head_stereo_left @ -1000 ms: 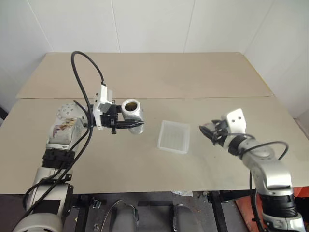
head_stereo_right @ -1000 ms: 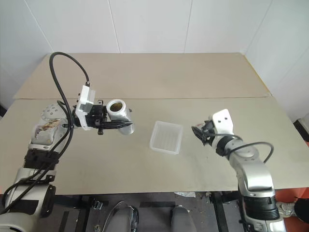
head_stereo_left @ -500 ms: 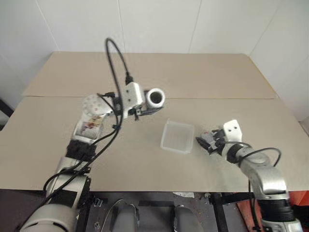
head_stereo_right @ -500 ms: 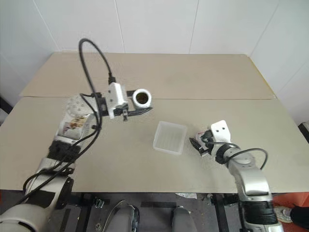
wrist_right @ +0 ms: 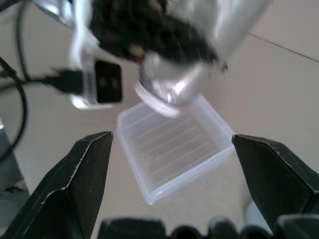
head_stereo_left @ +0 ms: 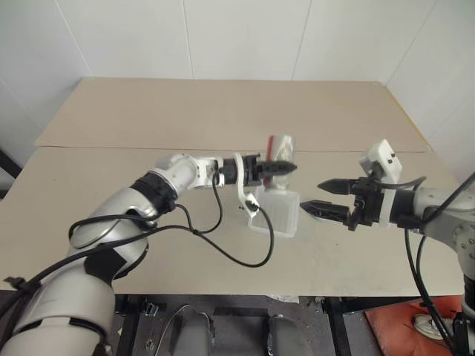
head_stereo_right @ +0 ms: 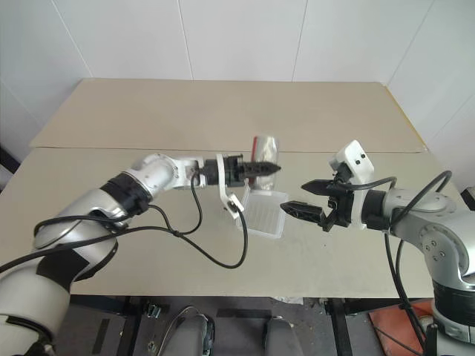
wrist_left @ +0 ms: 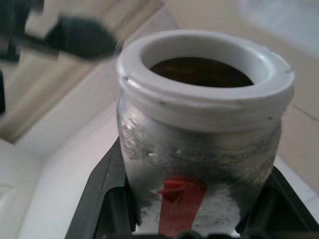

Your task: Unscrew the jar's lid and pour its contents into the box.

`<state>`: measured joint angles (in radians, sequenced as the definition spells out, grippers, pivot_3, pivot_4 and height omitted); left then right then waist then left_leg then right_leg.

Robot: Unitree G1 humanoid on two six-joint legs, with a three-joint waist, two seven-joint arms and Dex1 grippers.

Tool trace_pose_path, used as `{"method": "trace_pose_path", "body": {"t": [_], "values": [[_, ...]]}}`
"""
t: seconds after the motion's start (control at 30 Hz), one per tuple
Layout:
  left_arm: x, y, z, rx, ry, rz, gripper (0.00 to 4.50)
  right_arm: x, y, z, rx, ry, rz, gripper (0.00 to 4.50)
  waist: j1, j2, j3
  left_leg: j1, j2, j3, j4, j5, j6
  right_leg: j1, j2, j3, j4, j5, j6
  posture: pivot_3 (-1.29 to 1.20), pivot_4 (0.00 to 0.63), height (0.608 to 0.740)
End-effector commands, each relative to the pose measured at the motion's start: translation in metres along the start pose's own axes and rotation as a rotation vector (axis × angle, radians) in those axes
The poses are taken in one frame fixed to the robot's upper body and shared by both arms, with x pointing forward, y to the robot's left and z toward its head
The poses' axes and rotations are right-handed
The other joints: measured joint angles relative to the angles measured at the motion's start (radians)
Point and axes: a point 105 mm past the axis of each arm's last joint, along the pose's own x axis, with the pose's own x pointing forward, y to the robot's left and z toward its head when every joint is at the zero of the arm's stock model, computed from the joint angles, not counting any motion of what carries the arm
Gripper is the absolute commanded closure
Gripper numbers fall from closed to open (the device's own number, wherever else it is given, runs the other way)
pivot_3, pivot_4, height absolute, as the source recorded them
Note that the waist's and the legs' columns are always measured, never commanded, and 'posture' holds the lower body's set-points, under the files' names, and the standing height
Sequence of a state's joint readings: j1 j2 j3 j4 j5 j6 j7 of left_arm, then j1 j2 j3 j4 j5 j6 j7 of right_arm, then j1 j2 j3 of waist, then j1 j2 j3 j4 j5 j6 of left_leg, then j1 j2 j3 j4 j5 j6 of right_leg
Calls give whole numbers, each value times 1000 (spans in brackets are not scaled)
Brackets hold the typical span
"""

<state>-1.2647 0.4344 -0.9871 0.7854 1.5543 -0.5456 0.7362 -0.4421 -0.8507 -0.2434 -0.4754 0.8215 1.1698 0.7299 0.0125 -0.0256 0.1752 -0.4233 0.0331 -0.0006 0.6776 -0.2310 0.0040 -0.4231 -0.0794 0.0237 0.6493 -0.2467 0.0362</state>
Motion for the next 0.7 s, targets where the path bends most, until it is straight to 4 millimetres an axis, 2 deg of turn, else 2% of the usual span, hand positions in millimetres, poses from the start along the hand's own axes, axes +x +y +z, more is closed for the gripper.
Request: {"method": "trace_pose_path", "body": {"t": [0.03, 0.2, 0.37, 0.43, 0.57, 0.63, 0.7], "values": [[7, 12, -18, 161, 27, 70, 2561, -3, 4, 13, -20, -37, 22, 39, 1, 0, 0, 0, 0, 0, 0, 0, 0, 0, 0, 0, 0, 0, 0, 0, 150, 740], [12, 11, -22, 192, 57, 82, 2561, -3, 6, 16, -26, -62, 29, 39, 2, 0, 0, 0, -1, 0, 0, 0, 0, 0, -1, -1, 0, 0, 0, 0, 150, 740], [7, 15, -32, 120, 116, 97, 2561, -3, 7, 17, -31, -71, 24, 39, 2, 0, 0, 0, -1, 0, 0, 0, 0, 0, -2, -1, 0, 0, 0, 0, 150, 740], [3, 19, -41, 32, 179, 121, 2561, -3, 7, 17, -33, -74, 21, 39, 1, 0, 0, 0, -1, 0, 0, 0, 0, 0, -2, -1, 0, 0, 0, 0, 150, 740], [-20, 23, -72, -302, 418, 191, 2561, -2, 7, 17, -37, -79, 14, 39, -2, 0, 0, 0, -1, 0, 0, 0, 0, 0, -2, -1, 1, 0, 0, 0, 150, 740], [-39, 13, -85, -574, 583, 202, 2561, -2, 7, 17, -38, -81, 15, 39, -4, 0, 0, 0, 0, 0, 0, 0, 0, 0, -2, -1, 1, 0, 0, 0, 150, 740], [-54, 2, -89, -807, 691, 222, 2561, 0, 8, 17, -39, -86, 17, 39, -5, 1, 0, 1, 0, 1, 0, 0, 0, 0, -2, -1, 1, 0, 0, 0, 150, 740]]}}
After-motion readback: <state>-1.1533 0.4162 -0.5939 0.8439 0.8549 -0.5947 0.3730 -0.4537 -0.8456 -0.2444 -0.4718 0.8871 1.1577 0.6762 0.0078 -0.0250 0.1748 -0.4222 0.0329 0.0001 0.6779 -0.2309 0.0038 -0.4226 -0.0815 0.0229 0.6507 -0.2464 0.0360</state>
